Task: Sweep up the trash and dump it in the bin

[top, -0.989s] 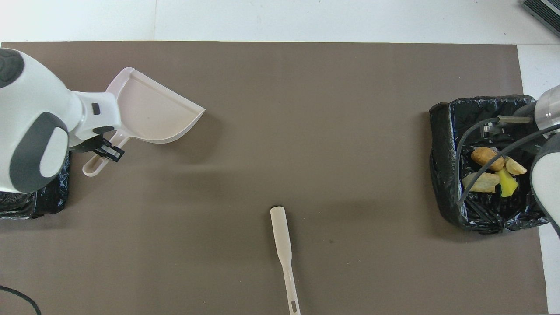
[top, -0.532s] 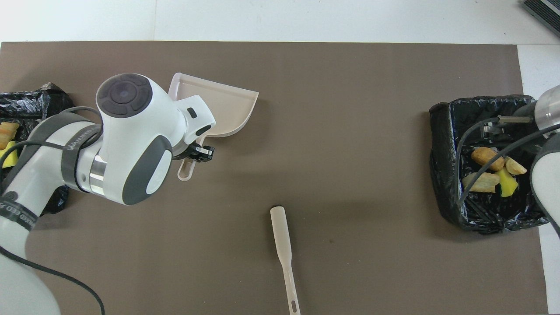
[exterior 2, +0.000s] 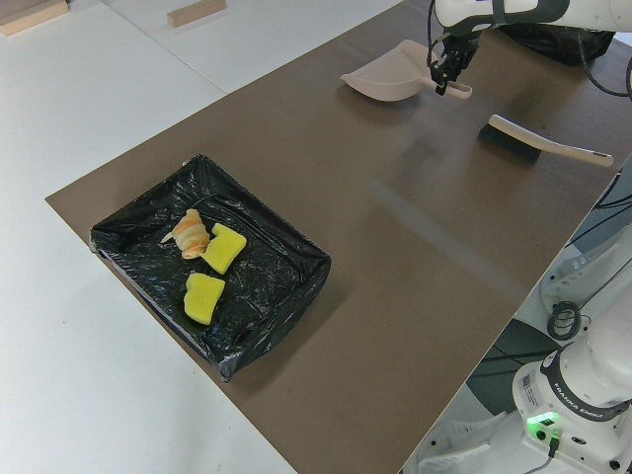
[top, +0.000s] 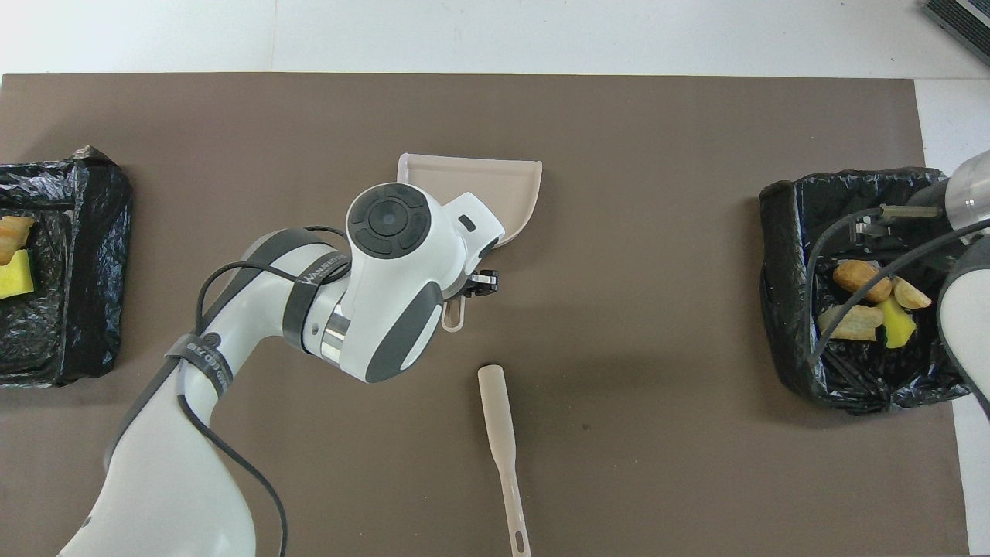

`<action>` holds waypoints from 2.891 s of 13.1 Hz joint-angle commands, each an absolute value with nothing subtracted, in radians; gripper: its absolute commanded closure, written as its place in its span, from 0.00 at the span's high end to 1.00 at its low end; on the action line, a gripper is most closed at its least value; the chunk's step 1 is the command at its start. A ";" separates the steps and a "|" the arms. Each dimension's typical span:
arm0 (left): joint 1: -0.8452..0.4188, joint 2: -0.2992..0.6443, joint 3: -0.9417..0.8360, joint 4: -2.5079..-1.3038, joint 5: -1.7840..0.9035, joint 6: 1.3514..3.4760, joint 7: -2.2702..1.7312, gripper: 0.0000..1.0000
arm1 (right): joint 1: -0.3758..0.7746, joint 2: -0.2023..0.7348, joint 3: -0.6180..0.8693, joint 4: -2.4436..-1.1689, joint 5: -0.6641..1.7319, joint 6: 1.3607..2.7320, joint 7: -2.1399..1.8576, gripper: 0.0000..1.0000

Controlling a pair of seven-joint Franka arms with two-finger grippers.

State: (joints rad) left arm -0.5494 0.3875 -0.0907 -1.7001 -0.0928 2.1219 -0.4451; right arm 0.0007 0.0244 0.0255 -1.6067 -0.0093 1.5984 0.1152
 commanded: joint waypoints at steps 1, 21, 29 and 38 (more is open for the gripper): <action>-0.603 0.454 -0.067 -1.618 -0.095 2.118 -0.540 0.00 | -0.009 0.023 0.029 -1.606 -0.009 1.591 0.097 1.00; -0.161 0.221 0.003 -1.558 -0.017 1.797 0.074 1.00 | -0.009 0.023 0.029 -1.606 -0.009 1.591 0.095 1.00; -0.051 0.026 0.005 -1.604 -0.015 1.580 0.210 1.00 | -0.009 0.023 0.029 -1.606 -0.009 1.591 0.095 1.00; -0.063 -0.060 0.002 -1.712 -0.018 1.634 0.114 1.00 | -0.009 0.023 0.031 -1.606 -0.009 1.591 0.095 1.00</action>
State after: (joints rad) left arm -0.0580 -0.0240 0.0024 -1.6643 -0.0061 1.5885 0.1615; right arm 0.0007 0.0245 0.0255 -1.6067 -0.0093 1.5984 0.1152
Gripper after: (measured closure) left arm 0.000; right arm 0.000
